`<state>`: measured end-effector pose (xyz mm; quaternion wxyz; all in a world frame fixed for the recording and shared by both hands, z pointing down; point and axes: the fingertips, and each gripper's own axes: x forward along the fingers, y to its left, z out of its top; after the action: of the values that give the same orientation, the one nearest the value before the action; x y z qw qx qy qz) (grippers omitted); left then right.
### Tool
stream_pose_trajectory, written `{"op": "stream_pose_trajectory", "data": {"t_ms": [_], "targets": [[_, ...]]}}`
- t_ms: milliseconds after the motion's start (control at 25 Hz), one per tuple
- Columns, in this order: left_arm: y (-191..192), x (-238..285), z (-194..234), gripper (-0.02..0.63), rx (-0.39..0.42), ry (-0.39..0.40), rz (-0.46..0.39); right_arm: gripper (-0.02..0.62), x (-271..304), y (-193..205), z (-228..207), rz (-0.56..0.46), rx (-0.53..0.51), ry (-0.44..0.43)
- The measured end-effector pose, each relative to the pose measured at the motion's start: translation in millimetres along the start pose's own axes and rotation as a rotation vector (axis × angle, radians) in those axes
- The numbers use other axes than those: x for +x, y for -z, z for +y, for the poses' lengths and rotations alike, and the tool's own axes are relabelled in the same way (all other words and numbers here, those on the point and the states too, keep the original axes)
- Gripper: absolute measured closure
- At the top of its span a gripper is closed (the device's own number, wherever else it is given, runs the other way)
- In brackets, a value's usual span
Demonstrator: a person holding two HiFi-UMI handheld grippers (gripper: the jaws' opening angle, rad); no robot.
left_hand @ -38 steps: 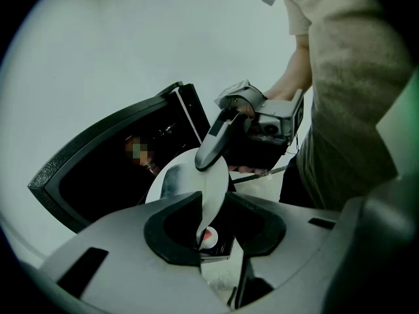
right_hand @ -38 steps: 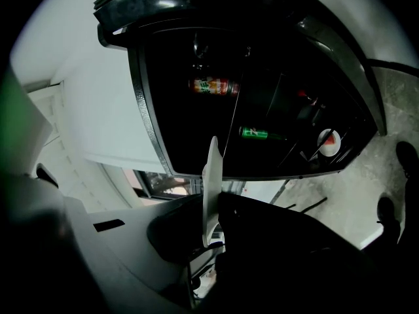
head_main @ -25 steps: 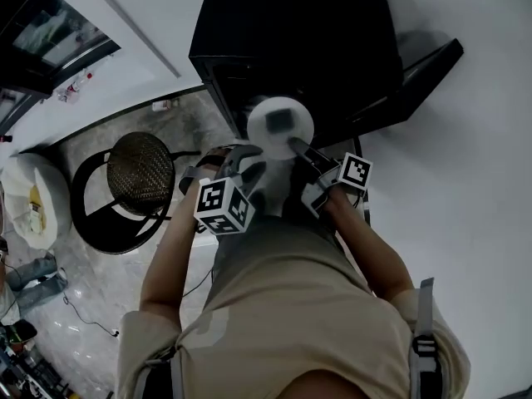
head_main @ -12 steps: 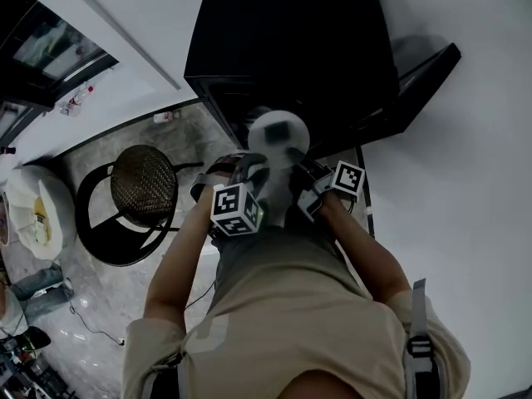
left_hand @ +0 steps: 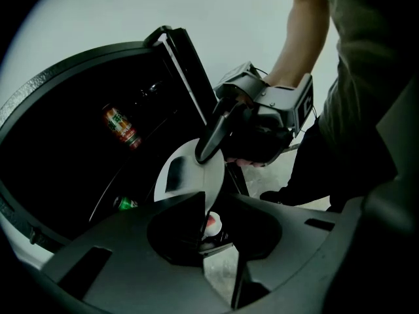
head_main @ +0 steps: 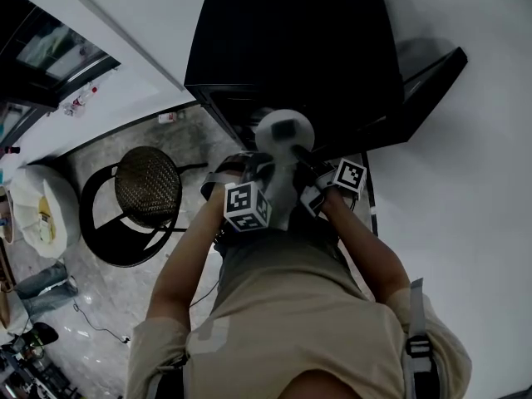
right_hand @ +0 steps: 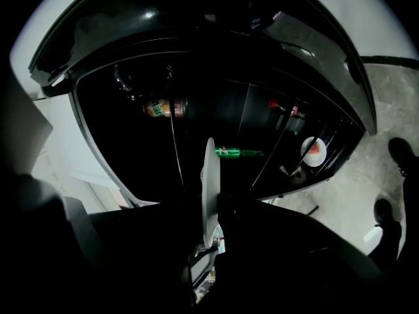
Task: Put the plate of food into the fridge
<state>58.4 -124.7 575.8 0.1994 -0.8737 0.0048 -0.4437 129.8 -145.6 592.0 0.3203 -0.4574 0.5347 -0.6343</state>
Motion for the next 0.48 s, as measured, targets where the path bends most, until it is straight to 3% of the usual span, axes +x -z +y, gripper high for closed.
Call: {"op": "stream_pose_trajectory", "data": {"t_ms": [160, 480], "targets": [[6.5, 9.6, 0.1, 0.543, 0.013, 0.024, 0.038, 0.549, 5.6, 0.4, -3.4, 0.017, -0.008, 0.022], [14.5, 26.8, -0.9, 0.541, 0.013, -0.013, 0.071, 0.549, 10.6, -5.9, -18.9, -0.001, -0.008, 0.024]]}}
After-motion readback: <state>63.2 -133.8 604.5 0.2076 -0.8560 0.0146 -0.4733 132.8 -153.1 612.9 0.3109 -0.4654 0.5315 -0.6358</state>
